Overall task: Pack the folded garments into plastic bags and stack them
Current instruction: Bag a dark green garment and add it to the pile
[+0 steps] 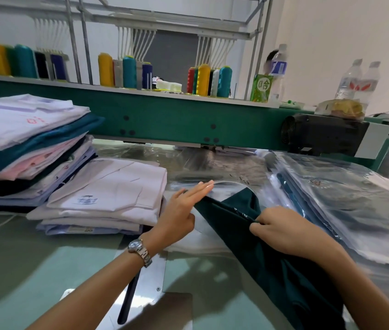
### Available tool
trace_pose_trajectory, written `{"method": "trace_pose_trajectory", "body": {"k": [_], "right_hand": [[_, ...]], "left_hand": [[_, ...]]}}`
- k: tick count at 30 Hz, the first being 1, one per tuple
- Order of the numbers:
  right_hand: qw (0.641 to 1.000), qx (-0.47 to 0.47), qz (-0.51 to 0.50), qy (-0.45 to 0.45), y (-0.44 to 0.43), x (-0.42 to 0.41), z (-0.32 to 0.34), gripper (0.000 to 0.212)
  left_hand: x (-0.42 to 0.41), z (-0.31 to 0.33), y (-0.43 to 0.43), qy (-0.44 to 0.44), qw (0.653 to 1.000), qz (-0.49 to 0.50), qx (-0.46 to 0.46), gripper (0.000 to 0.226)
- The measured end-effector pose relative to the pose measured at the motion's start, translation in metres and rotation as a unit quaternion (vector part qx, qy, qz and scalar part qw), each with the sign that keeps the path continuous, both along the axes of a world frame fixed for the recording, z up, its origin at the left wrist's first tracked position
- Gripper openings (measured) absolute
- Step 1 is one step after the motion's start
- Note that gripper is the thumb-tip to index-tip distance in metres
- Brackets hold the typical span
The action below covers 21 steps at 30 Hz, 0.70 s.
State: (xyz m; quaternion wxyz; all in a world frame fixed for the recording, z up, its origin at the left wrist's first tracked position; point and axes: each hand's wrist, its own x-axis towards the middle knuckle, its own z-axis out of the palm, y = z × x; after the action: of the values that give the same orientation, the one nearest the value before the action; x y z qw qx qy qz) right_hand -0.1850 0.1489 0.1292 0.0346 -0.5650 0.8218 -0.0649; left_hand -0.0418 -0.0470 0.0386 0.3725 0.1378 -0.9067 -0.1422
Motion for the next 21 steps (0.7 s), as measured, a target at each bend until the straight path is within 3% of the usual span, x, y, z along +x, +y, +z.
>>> {"method": "trace_pose_trajectory", "body": {"k": [5, 15, 21], "right_hand": [[1.0, 0.004, 0.003, 0.021, -0.03, 0.002, -0.006, 0.038], [0.997, -0.053, 0.007, -0.049, -0.09, -0.013, -0.018, 0.03], [0.995, 0.048, -0.081, -0.019, -0.112, -0.016, -0.007, 0.046]], "left_hand": [[-0.012, 0.008, 0.012, -0.01, 0.999, -0.021, -0.036, 0.099], [-0.023, 0.014, 0.021, -0.02, 0.997, -0.069, -0.023, 0.105], [-0.028, 0.022, 0.023, -0.024, 0.995, -0.091, -0.026, 0.098]]}}
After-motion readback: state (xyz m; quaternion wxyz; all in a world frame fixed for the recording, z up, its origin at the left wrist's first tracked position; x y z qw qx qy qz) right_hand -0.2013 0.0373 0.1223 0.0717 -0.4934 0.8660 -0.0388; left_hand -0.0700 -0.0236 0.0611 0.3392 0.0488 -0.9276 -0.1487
